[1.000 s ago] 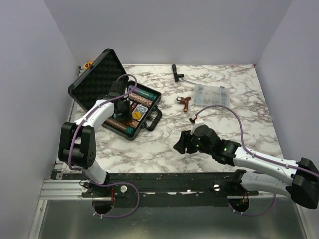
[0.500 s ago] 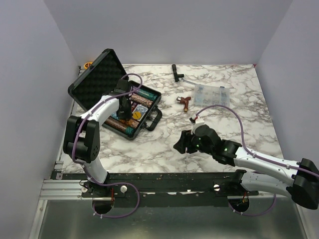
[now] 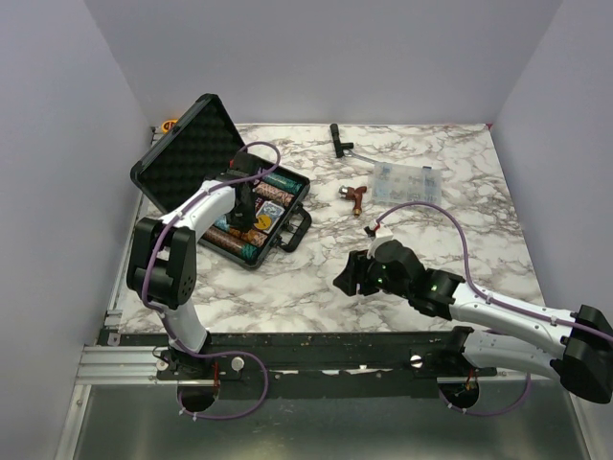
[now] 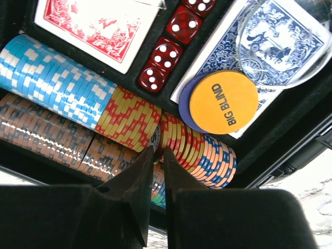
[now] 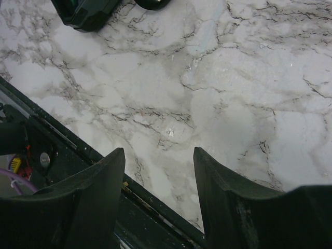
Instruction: Pack up texas hold em set
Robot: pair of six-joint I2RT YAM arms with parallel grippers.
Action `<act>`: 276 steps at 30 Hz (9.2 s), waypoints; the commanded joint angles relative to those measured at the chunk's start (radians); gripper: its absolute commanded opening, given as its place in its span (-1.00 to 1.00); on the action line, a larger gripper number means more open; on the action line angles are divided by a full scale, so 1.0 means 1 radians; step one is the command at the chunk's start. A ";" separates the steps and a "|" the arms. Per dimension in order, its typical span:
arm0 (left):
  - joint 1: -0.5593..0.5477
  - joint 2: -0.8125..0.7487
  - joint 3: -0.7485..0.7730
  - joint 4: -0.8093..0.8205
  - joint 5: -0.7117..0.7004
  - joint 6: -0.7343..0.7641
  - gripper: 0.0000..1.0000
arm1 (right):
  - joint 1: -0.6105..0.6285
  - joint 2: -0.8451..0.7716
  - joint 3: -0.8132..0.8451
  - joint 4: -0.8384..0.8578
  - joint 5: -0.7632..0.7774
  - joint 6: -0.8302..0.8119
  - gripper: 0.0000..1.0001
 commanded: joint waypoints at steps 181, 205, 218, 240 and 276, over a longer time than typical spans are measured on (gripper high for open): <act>0.302 0.017 -0.056 0.118 0.677 -0.091 -0.18 | -0.342 1.124 0.703 0.693 -0.703 0.440 -0.35; 0.302 0.009 -0.043 0.114 0.688 -0.085 -0.18 | -0.305 0.948 0.683 0.233 -0.400 0.187 -0.26; 0.302 0.024 -0.037 0.118 0.700 -0.091 -0.18 | -0.265 1.071 0.762 0.156 -0.322 0.130 -0.99; 0.302 0.018 -0.040 0.126 0.718 -0.098 -0.18 | -0.171 1.295 0.957 -0.207 -0.008 0.215 -0.99; 0.244 -0.159 -0.088 0.197 0.658 -0.041 0.04 | -0.164 0.882 0.843 -0.074 -0.040 0.029 -0.81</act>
